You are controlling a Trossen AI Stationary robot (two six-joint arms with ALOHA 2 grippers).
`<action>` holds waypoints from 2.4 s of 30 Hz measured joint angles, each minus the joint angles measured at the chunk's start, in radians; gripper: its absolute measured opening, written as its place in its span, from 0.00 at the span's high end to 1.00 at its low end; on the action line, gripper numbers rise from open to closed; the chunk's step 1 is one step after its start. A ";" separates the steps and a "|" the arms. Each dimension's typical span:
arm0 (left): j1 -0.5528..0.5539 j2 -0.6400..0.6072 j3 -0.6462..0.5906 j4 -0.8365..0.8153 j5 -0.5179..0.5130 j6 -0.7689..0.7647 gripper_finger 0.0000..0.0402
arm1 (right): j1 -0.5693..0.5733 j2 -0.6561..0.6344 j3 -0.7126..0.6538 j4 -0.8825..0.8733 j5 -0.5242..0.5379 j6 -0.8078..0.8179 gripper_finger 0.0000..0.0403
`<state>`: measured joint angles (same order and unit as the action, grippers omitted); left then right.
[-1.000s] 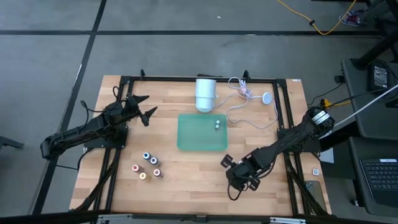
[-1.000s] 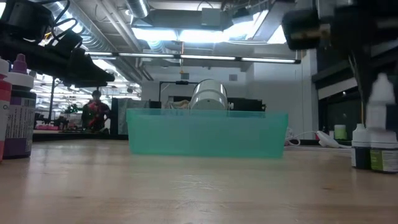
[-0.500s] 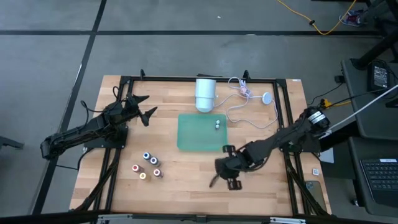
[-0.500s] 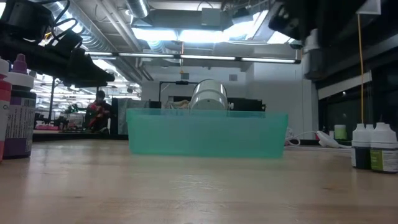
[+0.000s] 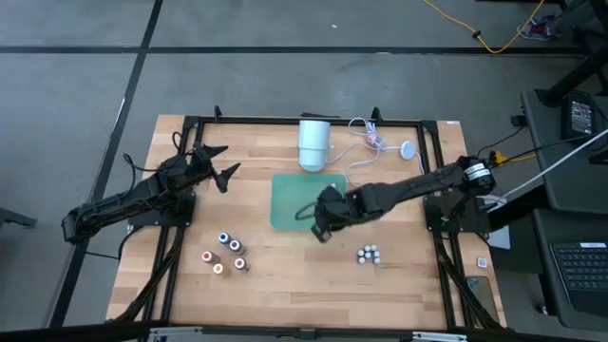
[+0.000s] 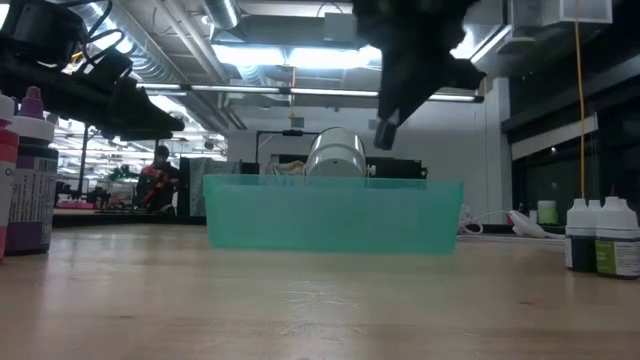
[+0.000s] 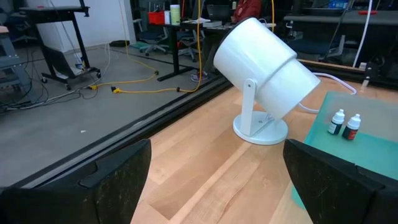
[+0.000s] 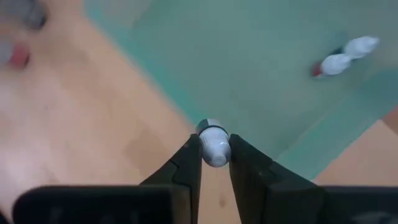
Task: Pick & Place food coloring
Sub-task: Put the bottom small red food coloring bottle into the green bin
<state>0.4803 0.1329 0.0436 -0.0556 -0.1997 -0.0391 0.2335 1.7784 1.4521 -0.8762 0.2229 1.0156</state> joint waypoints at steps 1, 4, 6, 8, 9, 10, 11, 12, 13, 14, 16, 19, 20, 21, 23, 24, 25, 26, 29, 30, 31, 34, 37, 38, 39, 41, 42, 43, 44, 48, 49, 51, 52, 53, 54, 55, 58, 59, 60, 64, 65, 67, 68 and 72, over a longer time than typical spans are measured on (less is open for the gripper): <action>0.000 0.000 0.000 0.000 0.000 0.000 0.10 | -0.017 0.006 0.000 0.003 0.010 0.024 0.82; 0.000 0.000 0.000 0.000 0.000 0.000 0.10 | -0.060 0.024 0.000 -0.005 0.013 0.081 0.83; 0.000 0.000 0.000 0.000 0.000 0.000 0.10 | -0.086 0.037 0.000 -0.005 0.013 0.109 0.83; 0.000 0.000 0.000 0.000 0.000 0.000 0.10 | -0.107 0.058 0.000 -0.003 0.013 0.134 0.83; 0.000 0.000 0.000 0.000 0.000 0.000 0.10 | -0.118 0.067 0.000 -0.005 0.013 0.152 0.83; 0.000 0.000 0.000 0.000 0.000 0.000 0.10 | -0.128 0.075 0.000 -0.006 0.013 0.162 0.83; 0.000 0.000 0.000 0.000 0.000 0.000 0.10 | -0.136 0.083 0.000 -0.004 0.013 0.173 0.82; 0.000 0.000 0.000 0.000 0.000 0.000 0.10 | -0.143 0.090 0.000 -0.006 0.013 0.184 0.82; 0.000 0.000 0.000 0.000 0.000 0.000 0.10 | -0.150 0.099 0.000 -0.010 0.013 0.189 0.82; 0.000 0.000 0.000 0.000 0.000 0.000 0.10 | -0.157 0.107 0.000 -0.009 0.013 0.195 0.82; 0.000 0.000 0.000 0.000 0.000 0.000 0.10 | -0.168 0.121 0.000 -0.019 0.012 0.211 0.83; 0.000 0.000 0.000 0.000 0.000 0.000 0.10 | -0.179 0.137 0.000 -0.040 0.012 0.217 0.83; 0.000 0.000 0.000 0.000 0.000 0.000 0.10 | -0.182 0.143 0.000 -0.054 0.012 0.219 0.83; 0.000 0.000 0.000 0.000 0.000 0.000 0.10 | -0.185 0.147 0.000 -0.064 0.011 0.219 0.83; 0.000 0.000 0.000 0.000 0.000 0.000 0.10 | -0.191 0.157 0.000 -0.093 0.010 0.219 0.82; 0.000 0.000 0.000 0.000 0.000 0.000 0.10 | -0.194 0.160 -0.001 -0.106 0.007 0.219 0.82; 0.000 0.000 0.000 0.000 0.000 0.000 0.10 | -0.198 0.160 -0.005 -0.109 0.004 0.219 0.82; 0.000 0.000 0.000 0.000 0.000 0.000 0.10 | -0.201 0.160 -0.012 -0.105 0.004 0.219 0.82; 0.000 0.000 0.000 0.000 0.000 0.000 0.10 | -0.208 0.160 -0.036 -0.089 -0.004 0.223 0.83; 0.000 0.000 0.000 0.000 0.000 0.000 0.10 | -0.211 0.160 -0.043 -0.088 -0.005 0.224 0.83; 0.000 0.000 0.000 0.000 0.000 0.000 0.10 | -0.212 0.160 -0.049 -0.086 -0.006 0.224 0.83; 0.000 0.000 0.000 0.000 0.000 0.000 0.10 | -0.218 0.160 -0.071 -0.057 -0.007 0.217 0.82; 0.000 0.000 0.000 0.000 0.000 0.000 0.10 | -0.221 0.160 -0.083 -0.020 -0.007 0.213 0.82; 0.000 0.000 0.000 0.000 0.000 0.000 0.10 | -0.223 0.160 -0.083 -0.015 -0.007 0.211 0.82; 0.000 0.000 0.000 0.000 0.000 0.000 0.10 | -0.225 0.160 -0.083 -0.011 -0.007 0.209 0.82; 0.000 0.000 0.000 0.000 0.000 0.000 0.10 | -0.233 0.163 -0.083 -0.006 -0.007 0.202 0.83; 0.000 0.000 0.000 0.000 0.000 0.000 0.10 | -0.238 0.166 -0.083 -0.003 -0.007 0.193 0.83; 0.000 0.000 0.000 0.000 0.000 0.000 0.10 | -0.242 0.171 -0.083 -0.001 -0.007 0.184 0.82; 0.000 0.000 0.000 0.000 0.000 0.000 0.10 | -0.245 0.177 -0.083 -0.002 -0.007 0.177 0.82; 0.000 0.000 0.000 0.000 0.000 0.000 0.10 | -0.245 0.192 -0.083 0.023 -0.007 0.158 0.81; 0.000 0.000 0.000 0.000 0.000 0.000 0.10 | -0.245 0.192 -0.083 0.024 -0.007 0.158 0.81; 0.000 0.000 0.000 0.000 0.000 0.000 0.10 | -0.245 0.192 -0.083 0.024 -0.007 0.158 0.81; 0.000 0.000 0.000 0.000 0.000 0.000 0.10 | -0.245 0.192 -0.083 0.024 -0.008 0.158 0.81; 0.000 0.000 0.000 0.000 0.000 0.000 0.10 | -0.245 0.192 -0.083 0.024 -0.009 0.158 0.81; 0.000 0.000 0.000 0.000 0.000 0.000 0.10 | -0.245 0.192 -0.083 0.024 -0.010 0.158 0.80; 0.000 0.000 0.000 0.000 0.000 0.000 0.10 | -0.245 0.192 -0.083 0.024 -0.010 0.157 0.80; 0.000 0.000 0.000 0.000 0.000 0.000 0.10 | -0.245 0.194 -0.083 0.025 -0.019 0.154 0.74; 0.000 0.000 0.000 0.000 0.000 0.000 0.10 | -0.243 0.196 -0.084 0.025 -0.019 0.154 0.71; 0.000 0.000 0.000 0.000 0.000 0.000 0.10 | -0.243 0.196 -0.084 0.024 -0.020 0.154 0.68; 0.000 0.000 0.000 0.000 0.000 0.000 0.10 | -0.242 0.194 -0.084 0.025 -0.021 0.150 0.55; 0.000 0.000 0.000 0.000 0.000 0.000 0.10 | -0.241 0.193 -0.084 0.024 -0.024 0.149 0.52; 0.000 0.000 0.000 0.000 0.000 0.000 0.10 | -0.234 0.184 -0.084 0.025 -0.025 0.133 0.47; 0.000 0.000 0.000 0.000 0.000 0.000 0.10 | -0.228 0.175 -0.084 0.027 -0.024 0.126 0.45; 0.000 0.000 0.000 0.000 0.000 0.000 0.10 | -0.194 0.126 -0.084 0.039 0.019 0.094 0.40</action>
<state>0.4801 0.1327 0.0433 -0.0559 -0.1997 -0.0391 0.0391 1.9042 1.3685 -0.8369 0.2424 1.1091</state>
